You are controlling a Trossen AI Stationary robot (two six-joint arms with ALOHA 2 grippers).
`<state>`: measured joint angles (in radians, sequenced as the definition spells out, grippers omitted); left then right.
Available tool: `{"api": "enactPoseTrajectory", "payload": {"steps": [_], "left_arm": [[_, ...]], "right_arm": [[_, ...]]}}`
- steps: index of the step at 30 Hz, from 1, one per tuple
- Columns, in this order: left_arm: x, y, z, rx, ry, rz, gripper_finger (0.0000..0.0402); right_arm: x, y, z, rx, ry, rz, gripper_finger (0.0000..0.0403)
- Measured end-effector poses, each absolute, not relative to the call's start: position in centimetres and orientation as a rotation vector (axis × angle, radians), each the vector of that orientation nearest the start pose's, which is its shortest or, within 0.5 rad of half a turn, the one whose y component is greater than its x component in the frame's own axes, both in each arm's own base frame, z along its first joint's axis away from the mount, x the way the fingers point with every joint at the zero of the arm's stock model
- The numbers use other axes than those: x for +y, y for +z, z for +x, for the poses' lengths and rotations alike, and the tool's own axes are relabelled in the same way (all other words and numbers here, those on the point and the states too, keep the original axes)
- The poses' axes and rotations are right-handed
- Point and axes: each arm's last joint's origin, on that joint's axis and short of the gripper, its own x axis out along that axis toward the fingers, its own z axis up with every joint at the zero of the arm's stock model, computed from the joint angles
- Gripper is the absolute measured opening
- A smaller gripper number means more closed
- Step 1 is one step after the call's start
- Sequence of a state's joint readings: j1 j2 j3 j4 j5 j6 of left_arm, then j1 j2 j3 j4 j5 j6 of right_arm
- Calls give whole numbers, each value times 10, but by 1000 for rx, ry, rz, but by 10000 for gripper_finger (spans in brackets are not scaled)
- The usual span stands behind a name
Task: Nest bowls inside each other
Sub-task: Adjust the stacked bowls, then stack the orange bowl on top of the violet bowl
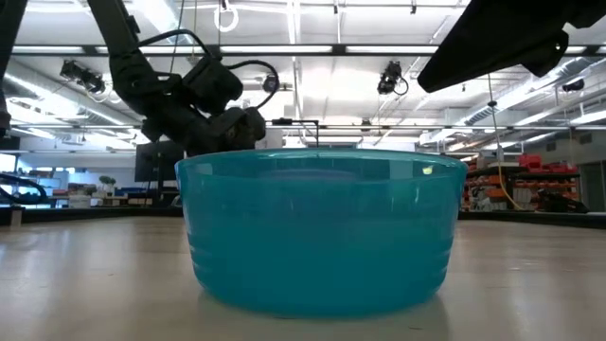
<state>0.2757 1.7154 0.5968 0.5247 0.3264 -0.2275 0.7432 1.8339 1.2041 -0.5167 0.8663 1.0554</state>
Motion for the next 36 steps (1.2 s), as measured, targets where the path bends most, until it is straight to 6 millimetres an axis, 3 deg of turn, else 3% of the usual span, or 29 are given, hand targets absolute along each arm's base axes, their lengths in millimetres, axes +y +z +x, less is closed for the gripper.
{"api": "enactPoseTrajectory", "payload": {"steps": [10,16,22,29,36], "left_arm": [[41,117,295,592,-76,-360,11],[36,118,296,597,-83,-401,29],[28,132,294,578,-235,-440,16],[16,155,275,671,-230,-437,11],[-6,171,238,889,-64,-419,20]], "right_arm": [[225,184,278,614,-482,172,1],[223,182,281,671,-460,222,3],[219,182,285,736,-433,271,14],[220,182,285,740,-427,264,12],[221,182,285,750,-418,270,16]]}}
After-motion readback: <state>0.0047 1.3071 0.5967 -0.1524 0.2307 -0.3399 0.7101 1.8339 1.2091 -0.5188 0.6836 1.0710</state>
